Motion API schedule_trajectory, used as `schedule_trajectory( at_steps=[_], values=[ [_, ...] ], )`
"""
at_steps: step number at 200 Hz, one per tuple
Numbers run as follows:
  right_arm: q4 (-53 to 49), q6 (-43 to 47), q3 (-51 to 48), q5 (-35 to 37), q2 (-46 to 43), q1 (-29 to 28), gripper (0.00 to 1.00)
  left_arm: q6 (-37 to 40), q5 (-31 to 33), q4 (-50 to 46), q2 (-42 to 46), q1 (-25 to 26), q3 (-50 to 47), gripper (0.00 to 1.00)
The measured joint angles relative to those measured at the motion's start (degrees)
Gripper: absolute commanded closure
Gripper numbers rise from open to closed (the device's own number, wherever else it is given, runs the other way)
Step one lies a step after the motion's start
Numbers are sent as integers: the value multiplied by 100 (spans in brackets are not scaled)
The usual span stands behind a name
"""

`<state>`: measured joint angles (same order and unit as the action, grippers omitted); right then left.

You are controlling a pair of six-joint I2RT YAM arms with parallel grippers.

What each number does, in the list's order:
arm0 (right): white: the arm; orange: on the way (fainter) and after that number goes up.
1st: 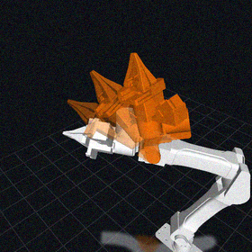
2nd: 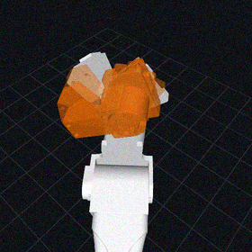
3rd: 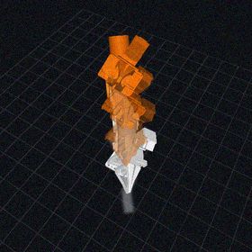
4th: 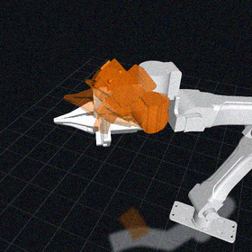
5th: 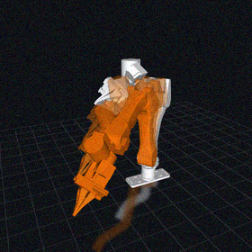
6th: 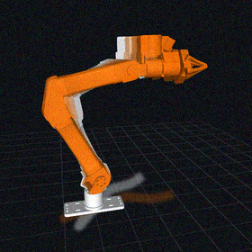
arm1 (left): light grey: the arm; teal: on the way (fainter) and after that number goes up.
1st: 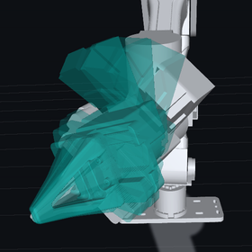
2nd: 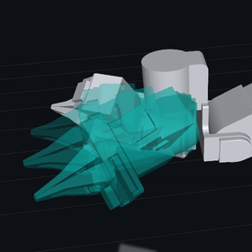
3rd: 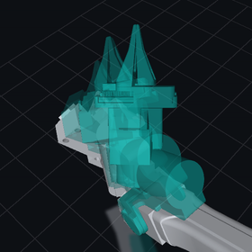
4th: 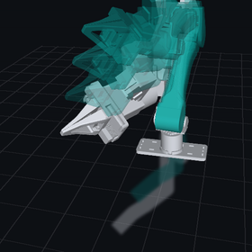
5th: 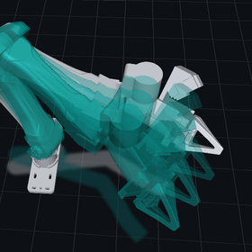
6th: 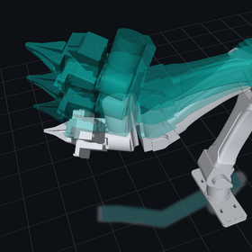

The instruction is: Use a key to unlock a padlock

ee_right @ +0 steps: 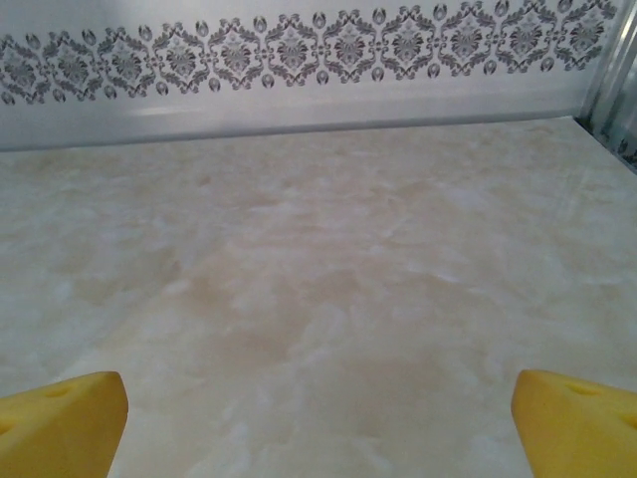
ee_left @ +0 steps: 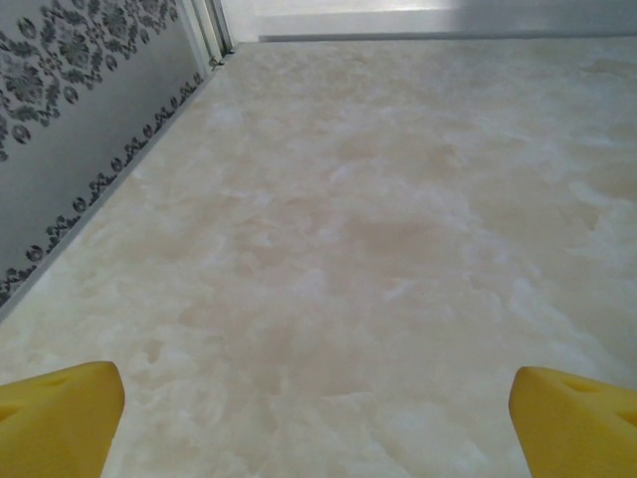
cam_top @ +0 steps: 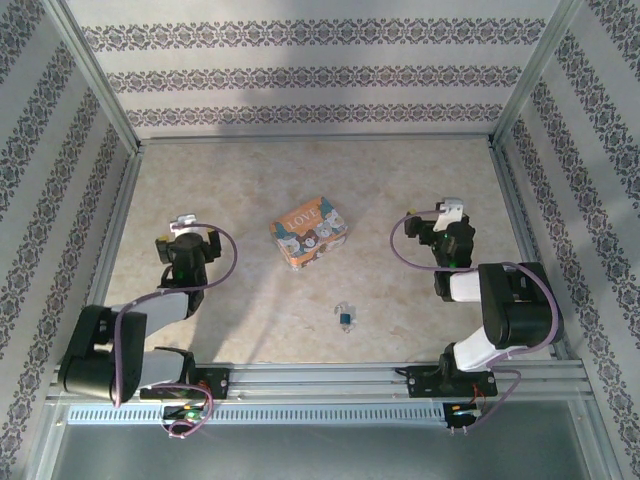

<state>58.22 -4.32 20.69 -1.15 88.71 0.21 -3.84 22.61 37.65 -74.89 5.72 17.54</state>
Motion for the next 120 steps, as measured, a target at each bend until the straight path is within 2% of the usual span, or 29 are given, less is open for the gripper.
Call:
schedule_trajectory(
  at_steps=[87, 120],
  values=[
    [-341, 26, 0, 92, 0, 0, 2, 380, -914, 2717, -1757, -37, -299, 1],
    [-348, 28, 0, 96, 0, 0, 2, 374, -1154, 2476, -1788, -232, -76, 1]
  ],
)
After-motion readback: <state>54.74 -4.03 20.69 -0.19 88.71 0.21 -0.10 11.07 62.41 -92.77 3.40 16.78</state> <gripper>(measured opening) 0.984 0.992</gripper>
